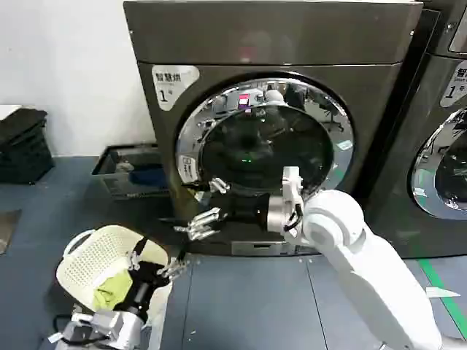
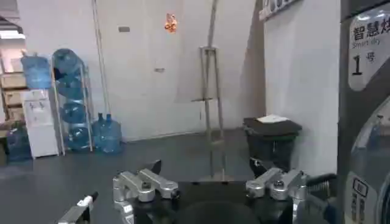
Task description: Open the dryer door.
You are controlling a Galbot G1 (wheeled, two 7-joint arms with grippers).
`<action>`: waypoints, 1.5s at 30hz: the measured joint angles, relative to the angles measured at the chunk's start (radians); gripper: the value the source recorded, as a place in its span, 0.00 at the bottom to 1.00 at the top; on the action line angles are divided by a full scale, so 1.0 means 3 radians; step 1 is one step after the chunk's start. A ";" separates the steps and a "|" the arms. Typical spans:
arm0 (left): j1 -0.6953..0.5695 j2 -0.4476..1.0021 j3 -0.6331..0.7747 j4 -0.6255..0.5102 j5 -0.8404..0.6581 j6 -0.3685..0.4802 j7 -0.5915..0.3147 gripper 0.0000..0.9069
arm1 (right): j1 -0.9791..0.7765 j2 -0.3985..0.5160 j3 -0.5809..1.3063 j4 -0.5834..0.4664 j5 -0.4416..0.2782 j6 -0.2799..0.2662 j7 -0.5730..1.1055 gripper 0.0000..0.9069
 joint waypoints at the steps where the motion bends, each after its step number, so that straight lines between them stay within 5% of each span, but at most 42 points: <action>1: 0.0003 0.0000 0.0000 -0.0001 0.0000 0.0000 0.0000 1.00 | -0.0022 -0.0007 0.0022 -0.0002 -0.0039 0.0013 -0.0038 1.00; 10: 0.0023 0.0005 -0.0002 -0.0025 0.0000 0.0000 0.0000 1.00 | -0.0249 -0.0091 0.0243 -0.0114 -0.0535 0.0133 -0.0387 1.00; 16: 0.0022 0.0018 -0.0002 -0.0026 0.0000 0.0004 0.0000 1.00 | -0.0309 -0.0121 0.0246 -0.0269 -0.0764 0.0463 -0.0498 1.00; 30: 0.0046 0.0027 -0.0010 -0.0082 -0.0001 0.0005 0.0000 1.00 | -0.0202 -0.0019 0.0256 -0.0945 -0.0984 0.0827 -0.0467 1.00; 45: 0.0071 0.0025 -0.0009 -0.0130 -0.0003 0.0004 0.0001 1.00 | 0.0074 0.0125 0.0016 -0.1489 -0.1059 0.0995 -0.0295 1.00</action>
